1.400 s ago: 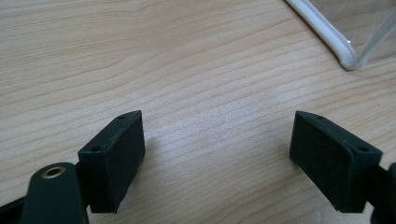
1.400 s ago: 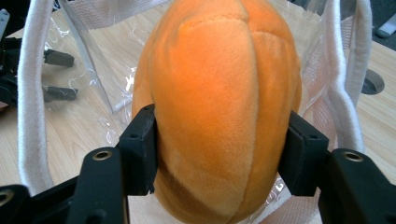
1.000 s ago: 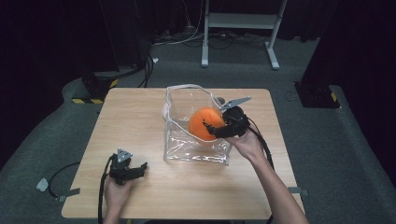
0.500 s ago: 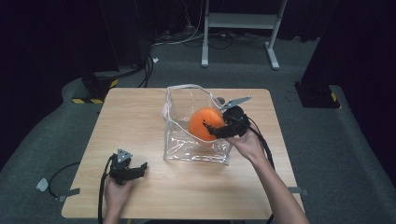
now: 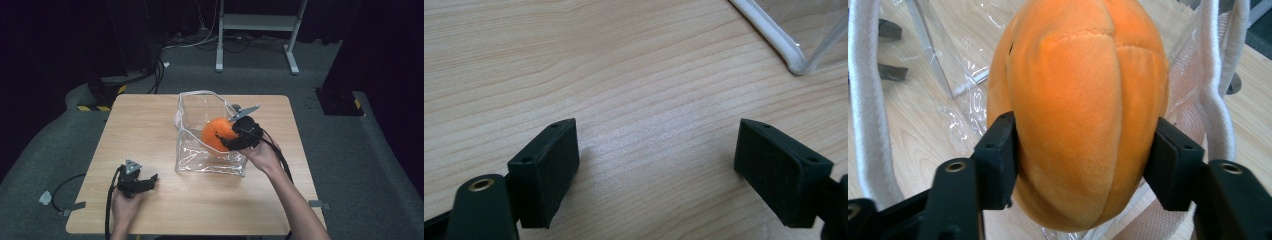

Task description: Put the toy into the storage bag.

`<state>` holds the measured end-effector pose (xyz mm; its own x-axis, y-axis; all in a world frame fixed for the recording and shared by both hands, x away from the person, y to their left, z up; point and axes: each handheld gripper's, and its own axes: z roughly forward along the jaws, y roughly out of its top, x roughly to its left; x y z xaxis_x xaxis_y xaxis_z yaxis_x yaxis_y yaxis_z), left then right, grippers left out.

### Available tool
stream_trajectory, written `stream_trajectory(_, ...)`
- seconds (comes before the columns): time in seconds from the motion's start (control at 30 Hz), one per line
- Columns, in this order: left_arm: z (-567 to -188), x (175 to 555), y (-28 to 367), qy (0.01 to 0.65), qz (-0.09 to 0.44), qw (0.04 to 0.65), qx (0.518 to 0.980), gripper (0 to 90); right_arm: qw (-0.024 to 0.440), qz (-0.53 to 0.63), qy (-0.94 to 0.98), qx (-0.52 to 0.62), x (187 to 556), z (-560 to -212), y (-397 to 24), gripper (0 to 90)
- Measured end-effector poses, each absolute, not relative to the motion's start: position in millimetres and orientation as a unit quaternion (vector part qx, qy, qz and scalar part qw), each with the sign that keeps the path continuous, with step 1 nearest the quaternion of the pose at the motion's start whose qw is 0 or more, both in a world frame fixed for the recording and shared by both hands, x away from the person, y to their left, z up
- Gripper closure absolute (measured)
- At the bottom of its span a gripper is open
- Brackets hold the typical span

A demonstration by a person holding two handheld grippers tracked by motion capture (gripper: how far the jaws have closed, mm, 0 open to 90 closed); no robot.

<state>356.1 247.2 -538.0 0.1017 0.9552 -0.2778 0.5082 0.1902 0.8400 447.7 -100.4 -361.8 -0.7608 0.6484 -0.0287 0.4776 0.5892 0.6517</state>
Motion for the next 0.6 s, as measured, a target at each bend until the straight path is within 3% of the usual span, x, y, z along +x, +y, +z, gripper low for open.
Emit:
stream_trajectory(0.37, -538, 356, 247, 0.623, 0.246, 0.453, 0.588, 18.2, 0.130, 0.347, 0.869, 0.329, 443, -362, -112, 32.5)
stream_trajectory(0.6, -538, 356, 247, 0.623, 0.246, 0.453, 0.588, 18.2, 0.135, 0.361, 0.864, 0.325, 438, -358, -117, 38.0)
